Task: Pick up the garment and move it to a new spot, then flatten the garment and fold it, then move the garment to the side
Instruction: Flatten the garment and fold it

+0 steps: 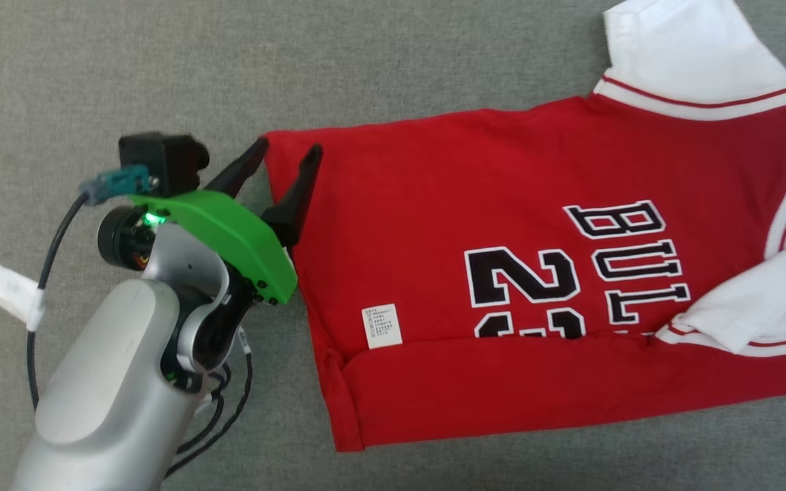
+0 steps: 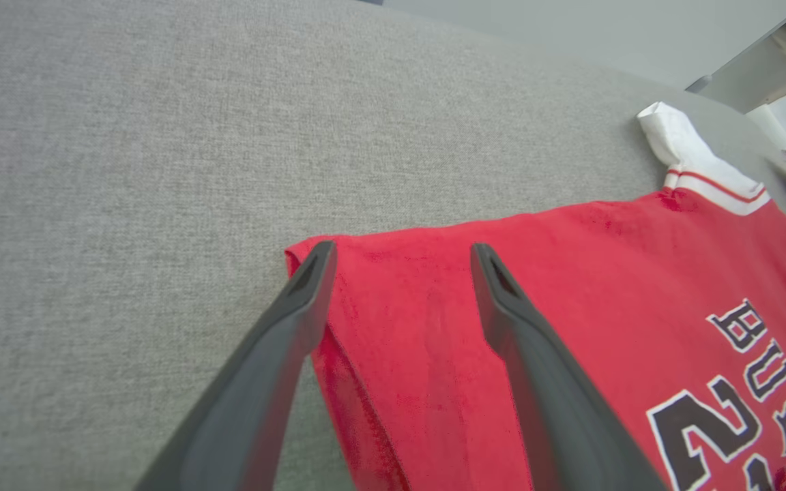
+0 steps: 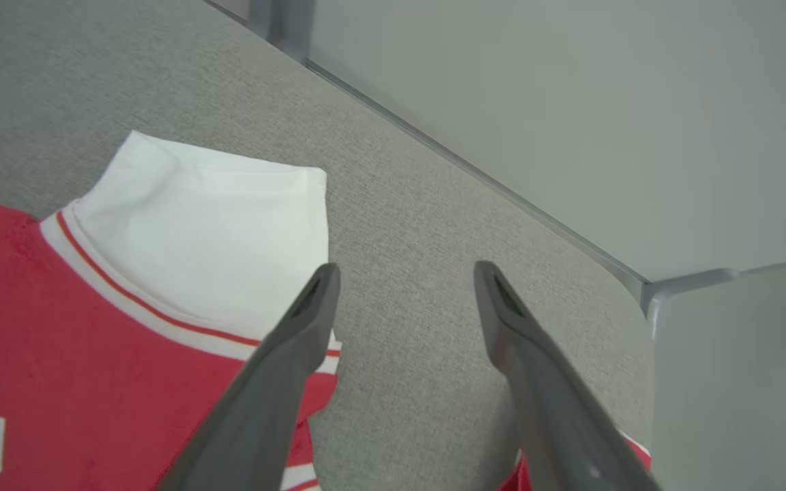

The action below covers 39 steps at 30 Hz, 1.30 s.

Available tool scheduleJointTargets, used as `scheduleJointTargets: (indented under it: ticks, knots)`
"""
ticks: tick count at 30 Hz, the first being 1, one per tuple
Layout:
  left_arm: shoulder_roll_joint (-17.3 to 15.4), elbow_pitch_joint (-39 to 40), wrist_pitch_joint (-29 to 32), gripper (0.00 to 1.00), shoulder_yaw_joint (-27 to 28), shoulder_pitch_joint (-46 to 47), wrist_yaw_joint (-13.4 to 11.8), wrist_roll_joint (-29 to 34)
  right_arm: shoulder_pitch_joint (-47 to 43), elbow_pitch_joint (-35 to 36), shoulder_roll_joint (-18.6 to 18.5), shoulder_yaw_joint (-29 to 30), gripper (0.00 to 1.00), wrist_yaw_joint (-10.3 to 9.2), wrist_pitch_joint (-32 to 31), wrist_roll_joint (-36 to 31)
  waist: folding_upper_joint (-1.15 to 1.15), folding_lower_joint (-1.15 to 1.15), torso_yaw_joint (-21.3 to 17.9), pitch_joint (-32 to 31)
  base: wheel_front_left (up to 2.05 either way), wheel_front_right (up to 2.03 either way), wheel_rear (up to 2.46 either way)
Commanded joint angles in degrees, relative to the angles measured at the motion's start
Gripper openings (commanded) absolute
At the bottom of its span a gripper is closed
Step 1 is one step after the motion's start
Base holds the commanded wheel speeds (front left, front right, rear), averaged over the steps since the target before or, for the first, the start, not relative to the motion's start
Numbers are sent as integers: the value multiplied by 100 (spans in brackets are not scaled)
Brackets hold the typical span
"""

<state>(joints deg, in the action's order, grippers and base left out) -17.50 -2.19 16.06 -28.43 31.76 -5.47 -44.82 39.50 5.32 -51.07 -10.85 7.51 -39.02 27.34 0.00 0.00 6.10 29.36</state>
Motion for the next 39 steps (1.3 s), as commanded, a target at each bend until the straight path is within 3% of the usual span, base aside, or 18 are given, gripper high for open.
scheduleJointTargets:
  ticks: [1,8,17,20,21,22,23,24,25,26,33,39]
  knots:
    - [27,-226,14,100,-37,291,64,107,354,-256,157,-221,100,-8,33,-132,0,0,673,919,0,0,0]
    - [263,-927,-39,100,-282,936,323,276,1458,-1680,696,-940,100,-8,233,-418,0,0,830,1123,0,0,0]
    - [175,-1051,-21,100,-390,842,433,263,1546,-2426,900,-1707,100,30,516,-42,0,0,805,976,0,0,0]
    - [159,-980,19,100,-421,788,471,216,1602,-2533,944,-1891,75,32,553,90,0,0,766,906,0,0,0]
    - [166,-947,27,100,-429,765,511,182,1622,-2535,944,-1941,51,32,588,134,0,0,753,888,0,0,0]
    - [174,-921,72,100,-444,735,540,132,1648,-2555,944,-1986,41,31,613,189,0,0,734,865,0,0,0]
    - [165,-906,120,100,-471,730,570,105,1668,-2558,942,-2050,23,31,633,265,0,0,717,845,0,0,0]
    - [167,-890,126,80,-485,722,592,76,1677,-2545,940,-2123,7,31,665,325,0,0,703,828,0,0,0]
    - [174,-870,126,14,-497,700,622,46,1699,-2546,925,-2189,0,31,690,392,0,0,686,805,0,0,0]
    - [193,-864,123,0,-501,672,652,5,1707,-2571,927,-2219,0,31,745,464,0,0,666,772,0,0,0]
    - [176,-837,-168,0,-297,603,667,-92,1755,-2674,1032,-2054,0,0,1572,659,0,0,453,346,0,0,0]
    - [80,-615,-429,0,-134,179,702,-307,1186,-2504,860,-1919,0,-6,2259,872,0,0,197,-262,0,0,0]
